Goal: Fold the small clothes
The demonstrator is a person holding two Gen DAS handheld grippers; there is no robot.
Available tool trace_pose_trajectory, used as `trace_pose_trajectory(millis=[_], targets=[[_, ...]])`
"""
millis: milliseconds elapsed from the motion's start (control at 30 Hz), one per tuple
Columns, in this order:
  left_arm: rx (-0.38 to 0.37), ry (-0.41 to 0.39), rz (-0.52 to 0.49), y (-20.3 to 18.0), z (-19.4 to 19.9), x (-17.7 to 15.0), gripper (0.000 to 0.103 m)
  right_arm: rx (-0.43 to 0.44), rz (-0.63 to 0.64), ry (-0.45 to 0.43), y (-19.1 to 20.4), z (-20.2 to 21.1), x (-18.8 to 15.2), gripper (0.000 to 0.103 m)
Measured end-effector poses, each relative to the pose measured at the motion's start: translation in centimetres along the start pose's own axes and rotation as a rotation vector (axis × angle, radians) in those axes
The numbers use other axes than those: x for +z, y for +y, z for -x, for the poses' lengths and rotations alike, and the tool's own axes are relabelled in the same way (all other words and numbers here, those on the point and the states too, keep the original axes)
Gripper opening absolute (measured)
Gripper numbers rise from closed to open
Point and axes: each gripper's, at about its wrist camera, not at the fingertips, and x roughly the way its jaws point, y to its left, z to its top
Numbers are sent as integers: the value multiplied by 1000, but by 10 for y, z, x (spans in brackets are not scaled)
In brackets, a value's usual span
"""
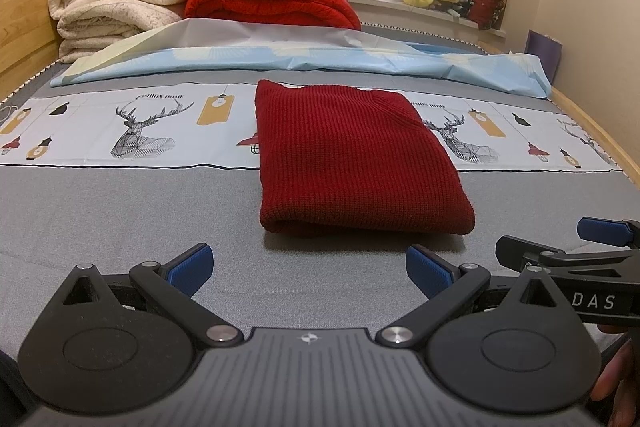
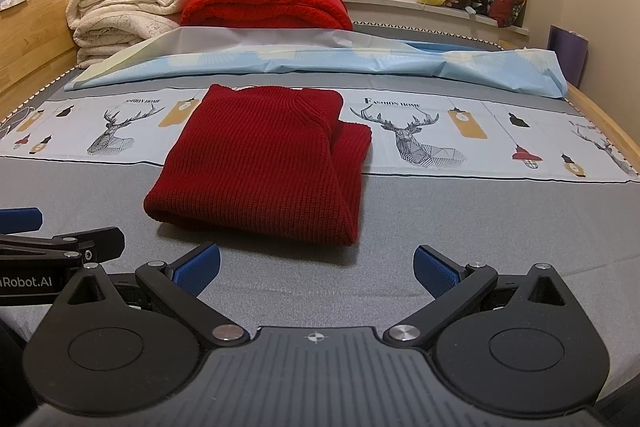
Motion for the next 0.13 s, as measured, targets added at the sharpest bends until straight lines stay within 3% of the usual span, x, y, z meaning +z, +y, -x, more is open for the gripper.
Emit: trace_pose_trajectory(millis=[133], targets=[[0, 1, 2, 2, -1, -1, 103, 0, 0, 0, 1, 0, 0, 102]])
